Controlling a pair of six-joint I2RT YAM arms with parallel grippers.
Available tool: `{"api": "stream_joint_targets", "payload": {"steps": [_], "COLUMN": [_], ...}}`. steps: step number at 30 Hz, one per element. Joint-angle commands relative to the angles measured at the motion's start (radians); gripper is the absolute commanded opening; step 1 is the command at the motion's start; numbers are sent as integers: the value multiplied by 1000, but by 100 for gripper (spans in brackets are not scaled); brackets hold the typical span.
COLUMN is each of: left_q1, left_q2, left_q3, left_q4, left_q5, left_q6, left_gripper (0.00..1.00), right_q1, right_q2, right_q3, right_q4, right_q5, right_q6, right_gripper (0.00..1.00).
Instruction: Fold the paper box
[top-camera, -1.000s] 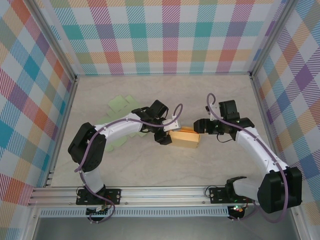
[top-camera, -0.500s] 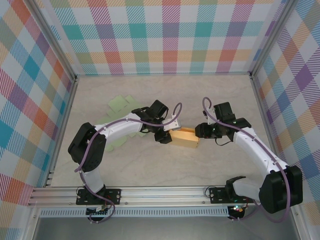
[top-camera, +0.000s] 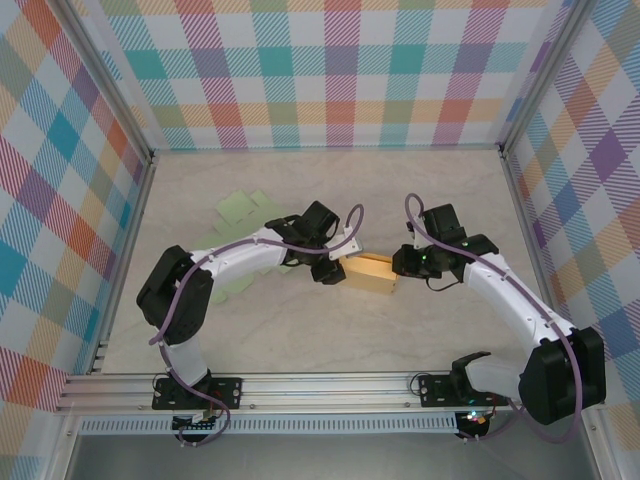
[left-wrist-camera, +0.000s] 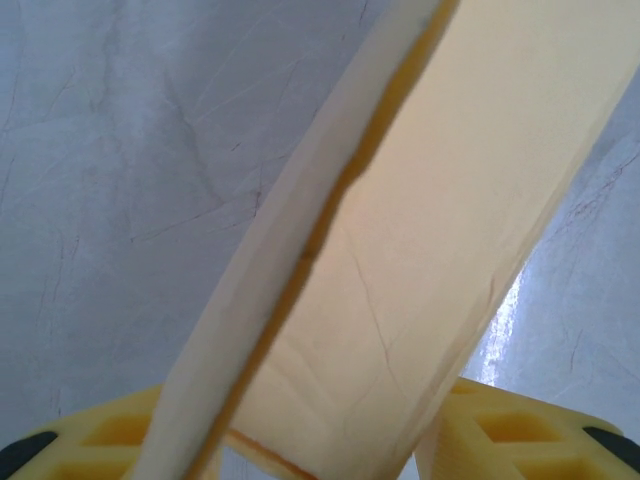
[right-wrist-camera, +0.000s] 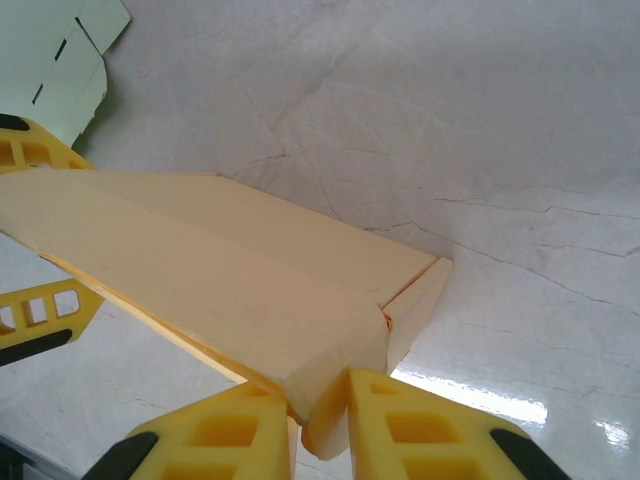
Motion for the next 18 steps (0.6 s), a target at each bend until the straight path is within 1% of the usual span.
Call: {"api": "stream_joint_targets", "payload": {"steps": [1,2,3,4,8,13,18], "left_q1": [-23,-25,-27,-27,-27,-28,-27], "left_q2": [-6,-5,-4,-4,1,7,12], "left_q3": [-22,-24,-23,-23,-20,-10,-1], "left_q4": [17,17,15,14,5,0,-5], "left_q5": [-34,-37,-38,-40,-45,-47,-49], "left_q6": [-36,-39,-39,-38,-35,-30,-30], "left_gripper": [50,50,50,50,50,50,50], "right_q1": [11,11,11,11,11,14,23], "right_q2": [6,3,-2,-4,-13,-13,-3], "right_q3": [30,32,33,34,27,10,19], "right_q4": [-15,-11,-9,-9,-11,-11,-35], "right_q5": [4,4,3,5,3,10,26], "right_q6": [67,71,71,68,39,22,18], "right_gripper": [21,30,37,40,45,45,47]}}
